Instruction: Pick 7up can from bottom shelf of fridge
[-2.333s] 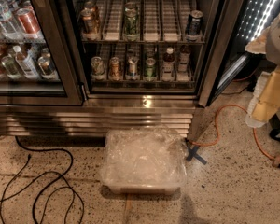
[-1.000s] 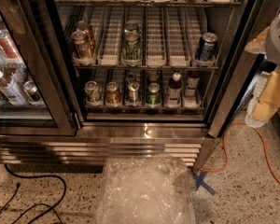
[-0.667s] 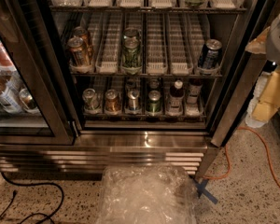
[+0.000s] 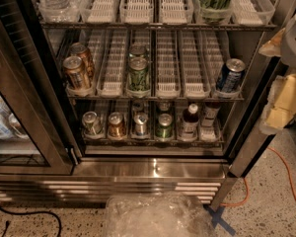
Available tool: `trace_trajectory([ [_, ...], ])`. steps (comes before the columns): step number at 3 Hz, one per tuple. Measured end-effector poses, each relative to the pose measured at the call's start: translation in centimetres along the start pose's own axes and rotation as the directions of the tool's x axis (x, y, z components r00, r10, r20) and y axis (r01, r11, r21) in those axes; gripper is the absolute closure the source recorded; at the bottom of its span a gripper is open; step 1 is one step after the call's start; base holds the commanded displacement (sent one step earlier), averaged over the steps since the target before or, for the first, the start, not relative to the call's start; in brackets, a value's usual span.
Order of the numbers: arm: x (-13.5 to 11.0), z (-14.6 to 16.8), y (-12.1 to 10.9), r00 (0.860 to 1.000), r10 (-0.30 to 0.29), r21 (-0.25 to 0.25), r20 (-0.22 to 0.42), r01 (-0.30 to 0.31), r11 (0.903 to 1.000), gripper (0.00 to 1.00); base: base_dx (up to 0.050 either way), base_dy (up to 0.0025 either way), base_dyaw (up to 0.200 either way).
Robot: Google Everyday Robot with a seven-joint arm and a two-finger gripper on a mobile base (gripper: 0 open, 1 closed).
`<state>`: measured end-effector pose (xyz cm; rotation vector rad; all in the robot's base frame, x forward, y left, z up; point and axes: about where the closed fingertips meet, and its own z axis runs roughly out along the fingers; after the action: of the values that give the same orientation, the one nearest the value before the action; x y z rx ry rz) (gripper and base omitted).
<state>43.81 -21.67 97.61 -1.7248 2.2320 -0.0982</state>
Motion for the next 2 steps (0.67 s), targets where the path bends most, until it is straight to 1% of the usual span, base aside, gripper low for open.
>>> trace_trajectory([
  [1,-0.01,-0.01,-0.01,1.0,0.0,0.001,0.0,0.0,1.0,0.0,0.05,-0.00001,0.0],
  [2,-0.02,0.0,0.0,1.0,0.0,0.001,0.0,0.0,1.0,0.0,0.0,0.0,0.0],
])
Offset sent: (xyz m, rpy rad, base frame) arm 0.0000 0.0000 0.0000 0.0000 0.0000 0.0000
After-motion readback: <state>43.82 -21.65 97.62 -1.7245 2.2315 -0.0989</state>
